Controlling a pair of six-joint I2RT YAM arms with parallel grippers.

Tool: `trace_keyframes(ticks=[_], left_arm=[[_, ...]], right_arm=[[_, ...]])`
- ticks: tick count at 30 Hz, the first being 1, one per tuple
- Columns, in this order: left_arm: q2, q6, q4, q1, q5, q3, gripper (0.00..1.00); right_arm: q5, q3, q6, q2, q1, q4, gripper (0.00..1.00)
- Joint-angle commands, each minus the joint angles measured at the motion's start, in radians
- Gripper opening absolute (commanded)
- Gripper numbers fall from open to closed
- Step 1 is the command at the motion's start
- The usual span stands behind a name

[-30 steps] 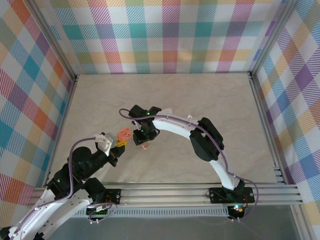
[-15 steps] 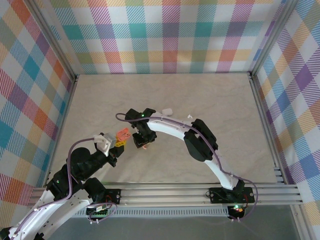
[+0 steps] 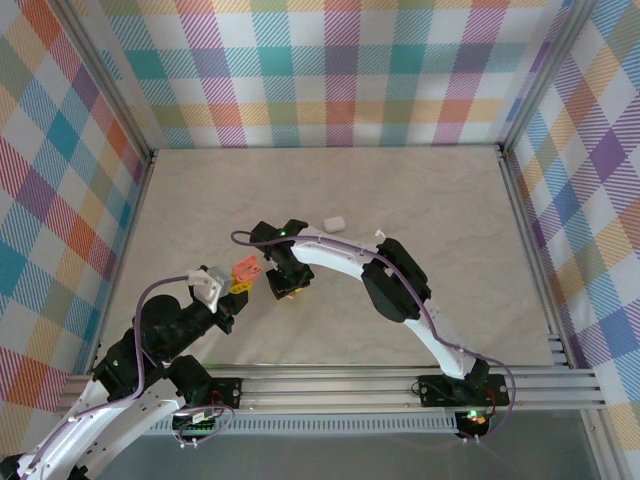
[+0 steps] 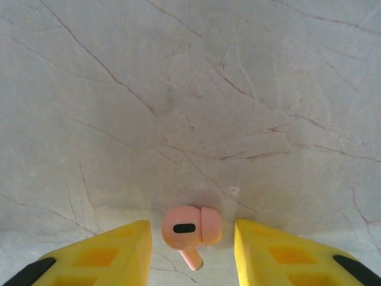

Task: Insert the wireless bluetooth earbuds into the charging case

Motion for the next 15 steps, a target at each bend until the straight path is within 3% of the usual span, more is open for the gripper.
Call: trace_keyframes(ticks=[1,15], left_arm=[[-0.019,-0.008,0.012,-0.008,0.002,-0.005,0.00],[-0.026,-0.015,0.010,-0.008,0.001,-0.005,0.00]], right_arm=[[0.003,0.031,0.015,0.031,0.008,-0.020,0.40],[0.001,0.113,0.007,0.102,0.011,-0.055,0.39]])
